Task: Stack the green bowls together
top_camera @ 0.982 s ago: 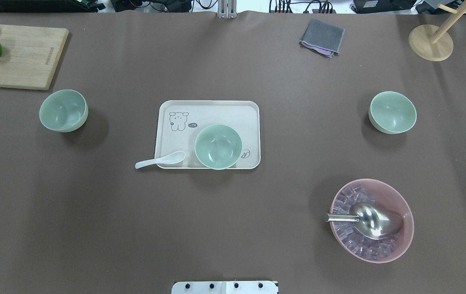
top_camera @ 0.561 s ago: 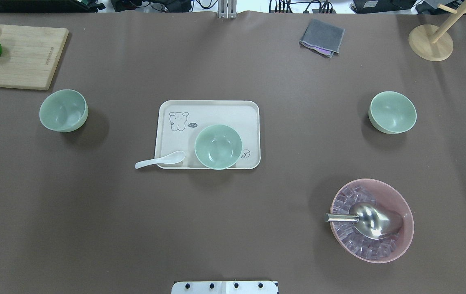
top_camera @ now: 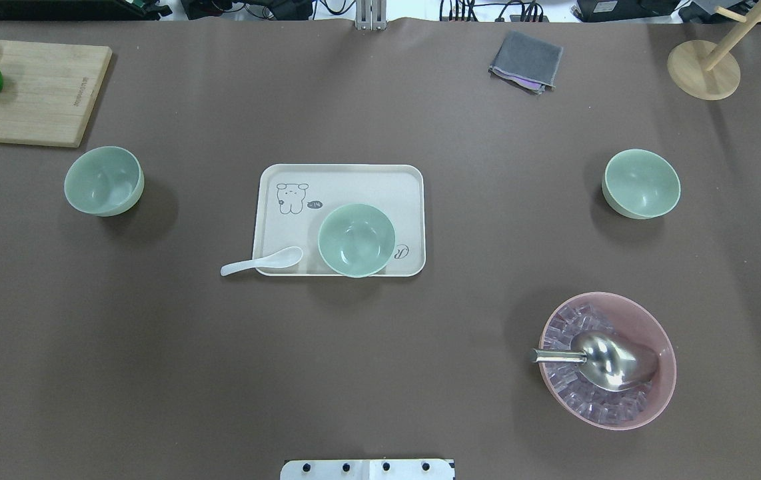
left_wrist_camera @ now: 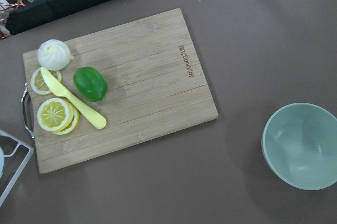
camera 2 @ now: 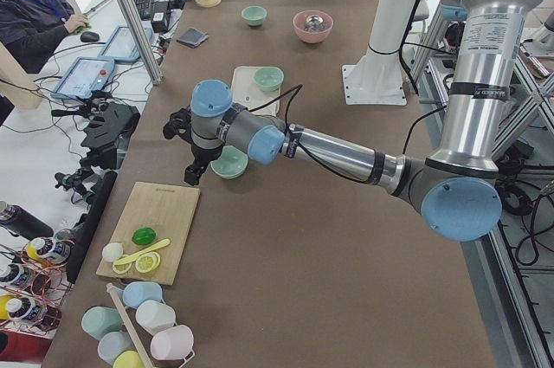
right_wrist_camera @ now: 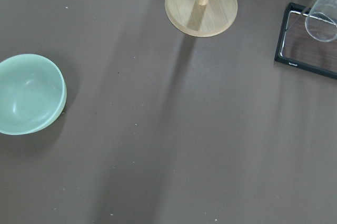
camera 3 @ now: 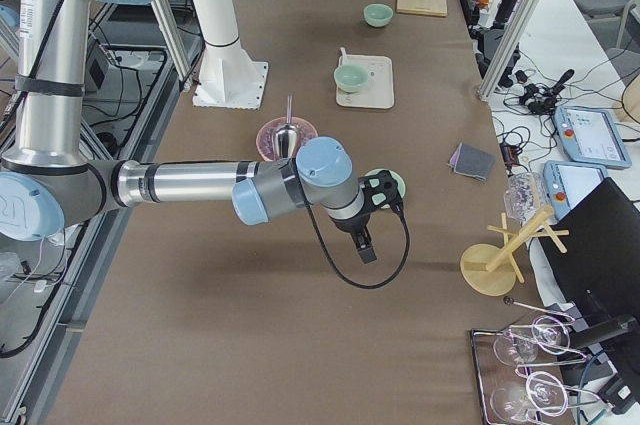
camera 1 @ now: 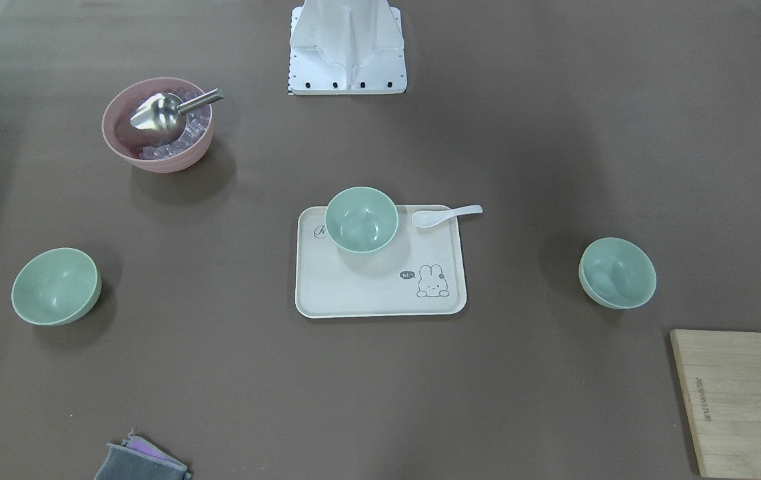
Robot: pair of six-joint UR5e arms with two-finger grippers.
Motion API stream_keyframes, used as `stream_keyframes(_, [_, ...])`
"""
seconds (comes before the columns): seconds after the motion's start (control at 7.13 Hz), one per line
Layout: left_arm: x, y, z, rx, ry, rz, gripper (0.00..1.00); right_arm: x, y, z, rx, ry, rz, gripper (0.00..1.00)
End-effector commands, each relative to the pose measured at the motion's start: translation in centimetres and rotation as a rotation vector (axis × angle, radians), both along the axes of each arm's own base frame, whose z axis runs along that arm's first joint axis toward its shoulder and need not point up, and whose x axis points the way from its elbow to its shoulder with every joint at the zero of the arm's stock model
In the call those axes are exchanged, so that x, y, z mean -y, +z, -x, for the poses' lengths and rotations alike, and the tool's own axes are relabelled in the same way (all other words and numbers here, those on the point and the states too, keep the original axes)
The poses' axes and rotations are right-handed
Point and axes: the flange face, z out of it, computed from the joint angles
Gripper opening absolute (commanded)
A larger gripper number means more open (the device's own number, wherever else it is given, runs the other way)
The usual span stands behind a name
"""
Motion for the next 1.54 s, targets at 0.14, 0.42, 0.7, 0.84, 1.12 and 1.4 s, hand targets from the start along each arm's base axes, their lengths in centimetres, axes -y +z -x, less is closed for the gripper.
stream_keyframes(0.14, [1.8, 1.3, -9.0, -0.038, 0.005, 0.189, 0.98, 2.2, -1.6, 5.9, 0.022, -0.021, 0.079, 1.00])
stream_keyframes(0.42, [1.8, 3.5, -13.6, -0.032, -0.056, 0.225, 0.98, 2.5, -1.6, 10.0, 0.012, 0.039, 0.192, 1.00])
stream_keyframes(0.7, [2.6, 4.9, -18.0, -0.053, -0.074, 0.229, 0.97, 2.8, -1.6, 10.9, -0.002, 0.037, 0.192, 1.00])
stream_keyframes(0.84, [2.7, 6.2, -19.6, -0.026, -0.082, 0.212, 0.95, 2.9, -1.8, 10.9, -0.001, 0.037, 0.189, 1.00])
stream_keyframes(1.12, [2.7, 6.5, -21.0, -0.015, -0.088, 0.221, 0.84, 2.9, -1.8, 10.9, -0.001, 0.037, 0.189, 1.00])
stream_keyframes(1.4, [2.3, 6.3, -22.0, -0.016, -0.071, 0.216, 0.76, 2.9, -1.8, 10.9, -0.002, 0.038, 0.187, 1.00])
